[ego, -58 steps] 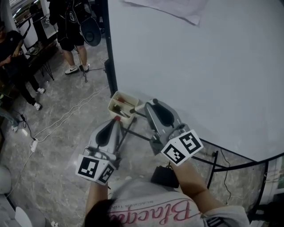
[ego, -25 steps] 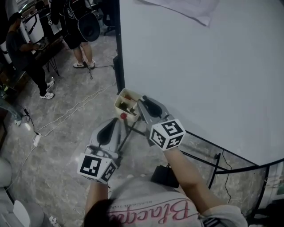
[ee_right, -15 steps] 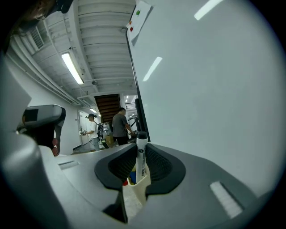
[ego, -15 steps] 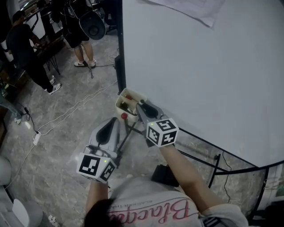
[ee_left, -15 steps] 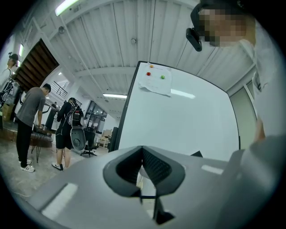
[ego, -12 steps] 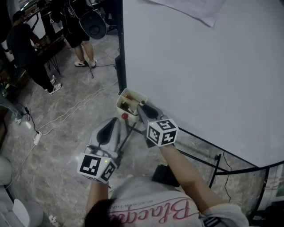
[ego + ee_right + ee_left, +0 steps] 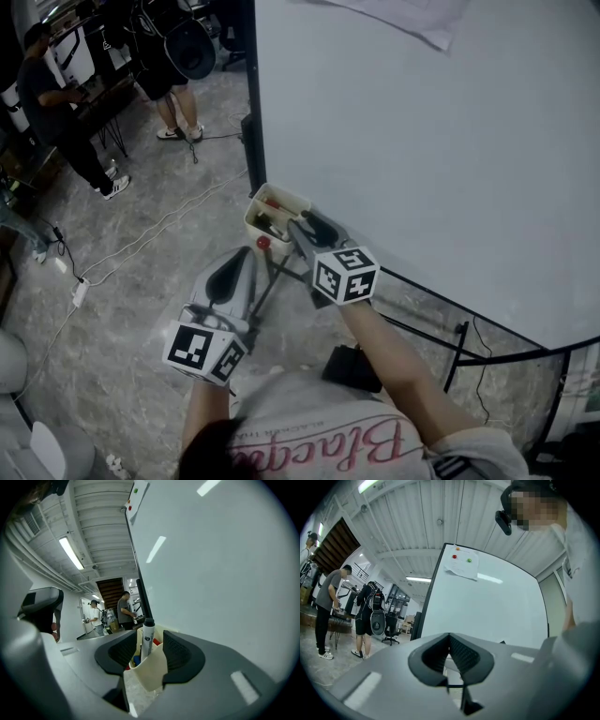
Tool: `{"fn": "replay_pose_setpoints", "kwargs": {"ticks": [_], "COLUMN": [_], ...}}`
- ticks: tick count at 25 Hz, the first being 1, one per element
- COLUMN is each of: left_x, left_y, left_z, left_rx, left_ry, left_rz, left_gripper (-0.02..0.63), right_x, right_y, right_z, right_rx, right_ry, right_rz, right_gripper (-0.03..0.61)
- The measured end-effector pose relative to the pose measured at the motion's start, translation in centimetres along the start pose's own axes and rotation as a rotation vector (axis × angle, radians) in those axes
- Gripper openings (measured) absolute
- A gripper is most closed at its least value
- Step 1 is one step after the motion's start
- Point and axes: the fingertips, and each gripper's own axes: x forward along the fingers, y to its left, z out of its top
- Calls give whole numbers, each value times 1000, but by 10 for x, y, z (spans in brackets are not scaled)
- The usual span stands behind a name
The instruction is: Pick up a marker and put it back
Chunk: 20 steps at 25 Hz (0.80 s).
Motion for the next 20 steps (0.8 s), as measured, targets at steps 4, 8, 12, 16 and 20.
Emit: {"fn": "replay_pose_setpoints", "kwargs": {"ticks": [4,8,12,16,20], "left_x": [1,3,4,5,4], "left_y": [-4,-4,-4,-5,-11], "left_z": [1,0,-3,-4,-4], "left_rx": [-2,-4,-18,-37,-37], "left_ry": [-4,-5,-2,6,2], "left_rz": [-12,-18,-22,-22,-31], "left_gripper": [0,0,0,0,0], "right_x": [-8,-26,-51,-76,-100], "right_y": [-1,5,25,44,63], "right_z": [6,22,41,62,78], "right_rx": [-5,-36,-47,-95,-165], "right_ry": [2,-23,-62,-130,-187], "right_rz": [1,5,47,44,46], "right_gripper": [195,195,144,41,2]}}
